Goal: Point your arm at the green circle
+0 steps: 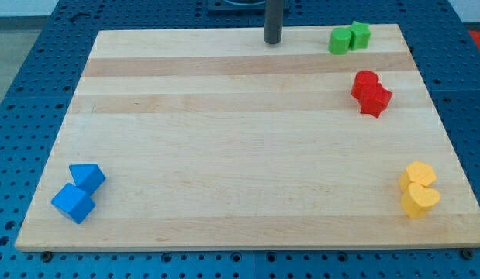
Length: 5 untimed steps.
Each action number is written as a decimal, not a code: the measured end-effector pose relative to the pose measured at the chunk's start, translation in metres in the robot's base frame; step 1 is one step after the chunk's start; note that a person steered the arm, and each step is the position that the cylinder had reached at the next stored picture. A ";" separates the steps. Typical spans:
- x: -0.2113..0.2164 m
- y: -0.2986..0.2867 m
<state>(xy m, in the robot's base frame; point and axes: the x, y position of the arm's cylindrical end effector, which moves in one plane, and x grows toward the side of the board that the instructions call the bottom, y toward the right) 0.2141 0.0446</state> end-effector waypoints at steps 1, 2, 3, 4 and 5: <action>-0.020 0.006; -0.021 0.027; -0.019 0.054; -0.015 0.071; 0.002 0.078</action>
<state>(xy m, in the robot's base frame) 0.2165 0.1227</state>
